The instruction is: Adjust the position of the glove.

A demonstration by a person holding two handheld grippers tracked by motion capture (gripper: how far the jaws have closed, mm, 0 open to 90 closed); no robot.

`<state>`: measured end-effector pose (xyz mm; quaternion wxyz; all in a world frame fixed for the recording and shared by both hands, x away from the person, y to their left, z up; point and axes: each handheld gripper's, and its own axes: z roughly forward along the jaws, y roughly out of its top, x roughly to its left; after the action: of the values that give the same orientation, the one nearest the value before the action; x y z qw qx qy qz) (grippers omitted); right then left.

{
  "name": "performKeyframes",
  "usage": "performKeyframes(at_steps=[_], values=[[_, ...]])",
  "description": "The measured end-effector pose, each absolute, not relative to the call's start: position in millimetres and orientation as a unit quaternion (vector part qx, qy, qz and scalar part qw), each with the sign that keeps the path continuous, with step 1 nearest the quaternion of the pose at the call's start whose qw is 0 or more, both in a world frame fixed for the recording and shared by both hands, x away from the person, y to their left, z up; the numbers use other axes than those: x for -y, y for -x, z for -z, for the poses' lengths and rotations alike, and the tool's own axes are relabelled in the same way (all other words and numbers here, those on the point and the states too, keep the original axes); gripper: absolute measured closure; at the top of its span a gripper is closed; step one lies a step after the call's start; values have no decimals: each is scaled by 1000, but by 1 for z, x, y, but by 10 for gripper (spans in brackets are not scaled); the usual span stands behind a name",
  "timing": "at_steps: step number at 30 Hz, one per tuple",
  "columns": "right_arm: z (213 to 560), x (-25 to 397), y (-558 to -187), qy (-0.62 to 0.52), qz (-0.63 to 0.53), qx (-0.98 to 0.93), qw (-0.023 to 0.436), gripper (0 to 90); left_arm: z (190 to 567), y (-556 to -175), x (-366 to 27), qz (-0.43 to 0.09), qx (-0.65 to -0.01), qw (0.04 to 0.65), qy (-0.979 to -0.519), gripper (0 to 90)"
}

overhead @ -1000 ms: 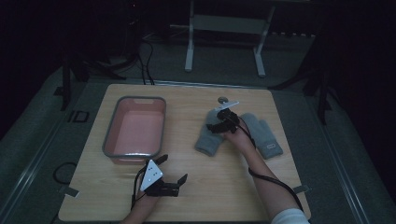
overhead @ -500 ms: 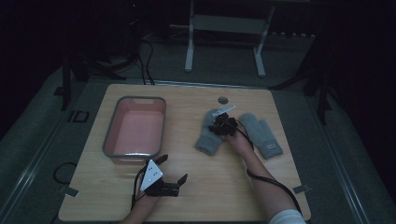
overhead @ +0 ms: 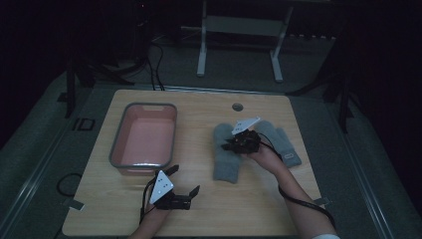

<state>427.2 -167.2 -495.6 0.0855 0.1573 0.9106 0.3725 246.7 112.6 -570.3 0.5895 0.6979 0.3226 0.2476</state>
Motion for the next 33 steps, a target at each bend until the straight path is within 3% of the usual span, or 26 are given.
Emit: performKeyframes(at_steps=[6, 16, 24, 29, 33], values=[[493, 179, -410, -155, -385, -906, 77, 785, 570, -247, -112, -248, -323, 589, -698, 3], [534, 187, -397, -158, -346, -923, 50, 744, 570, -247, -113, -248, -323, 590, -697, 3], [543, 187, -404, -152, -343, -926, 27, 383, 570, -246, -112, -250, -323, 588, -698, 3], [542, 188, -406, -153, -346, -925, 24, 309, 570, -247, -113, -248, -324, 589, -698, 3], [527, 193, -401, -158, -354, -920, 54, 308, 570, -247, -113, -248, -324, 589, -697, 3]])
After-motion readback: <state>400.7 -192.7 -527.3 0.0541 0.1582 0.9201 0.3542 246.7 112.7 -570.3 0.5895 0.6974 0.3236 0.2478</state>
